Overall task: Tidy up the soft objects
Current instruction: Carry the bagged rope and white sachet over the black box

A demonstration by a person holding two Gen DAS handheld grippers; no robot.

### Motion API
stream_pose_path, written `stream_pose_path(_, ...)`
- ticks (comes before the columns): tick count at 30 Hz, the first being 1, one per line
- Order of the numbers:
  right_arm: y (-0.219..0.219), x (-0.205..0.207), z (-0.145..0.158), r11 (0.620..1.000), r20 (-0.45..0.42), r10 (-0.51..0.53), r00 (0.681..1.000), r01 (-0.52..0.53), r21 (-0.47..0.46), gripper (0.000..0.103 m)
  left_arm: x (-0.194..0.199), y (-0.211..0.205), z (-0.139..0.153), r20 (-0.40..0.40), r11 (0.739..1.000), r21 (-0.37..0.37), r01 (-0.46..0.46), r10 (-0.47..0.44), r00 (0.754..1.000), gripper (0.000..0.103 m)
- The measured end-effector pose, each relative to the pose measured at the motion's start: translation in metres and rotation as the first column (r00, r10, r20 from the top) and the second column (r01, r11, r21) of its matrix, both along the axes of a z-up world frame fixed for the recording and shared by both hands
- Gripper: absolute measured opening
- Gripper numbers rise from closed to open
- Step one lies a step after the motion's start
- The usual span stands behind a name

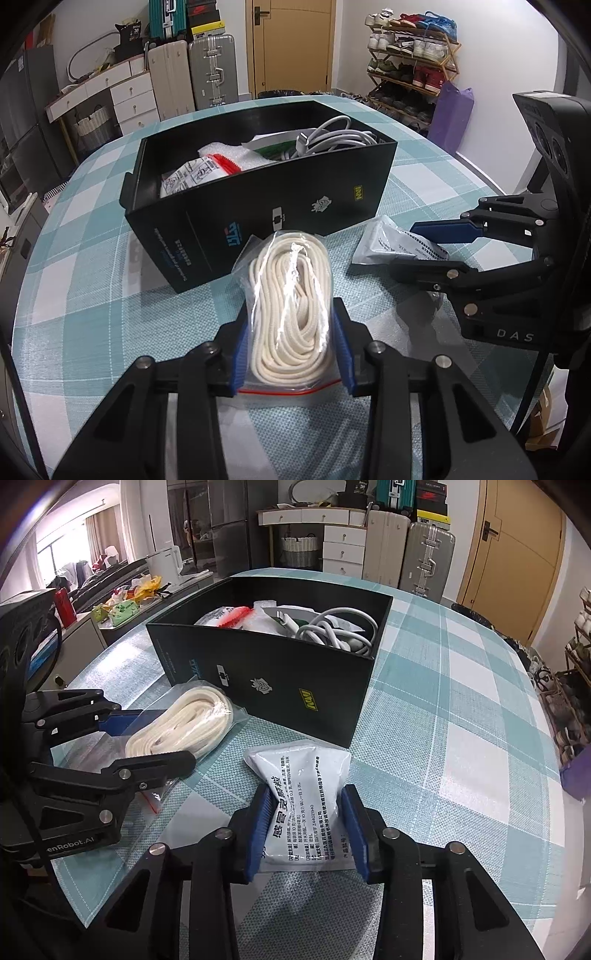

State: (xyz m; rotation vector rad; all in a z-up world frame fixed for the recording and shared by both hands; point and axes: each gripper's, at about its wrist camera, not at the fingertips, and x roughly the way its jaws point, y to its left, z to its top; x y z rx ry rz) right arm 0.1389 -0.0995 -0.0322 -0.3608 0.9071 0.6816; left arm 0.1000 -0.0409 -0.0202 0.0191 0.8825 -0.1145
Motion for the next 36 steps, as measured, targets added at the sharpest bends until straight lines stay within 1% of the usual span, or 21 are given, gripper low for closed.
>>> stream_pose_path(4,0.0,-0.003,0.002,1.0,0.005,0.009,1.0,-0.009,0.003,0.034,-0.001,0.001,0.002,0.007,1.0,0.0,-0.004,0.004,1.0,0.038)
stream_pose_path(9,-0.001,-0.007,0.008,1.0,0.021,0.015,1.0,-0.016,0.013,0.032,-0.004,0.003,0.005,0.015,1.0,-0.001,-0.01,0.01,1.0,0.038)
stream_pose_path(25,-0.004,-0.025,0.038,0.998,0.087,0.039,0.995,-0.043,0.053,0.032,-0.019,0.006,0.03,0.079,1.0,0.0,-0.027,0.027,0.997,0.038)
stream_pose_path(36,-0.009,-0.038,0.069,0.993,0.152,0.037,0.988,-0.053,0.106,0.032,-0.022,0.008,0.053,0.133,0.999,-0.003,-0.043,0.043,0.99,0.038)
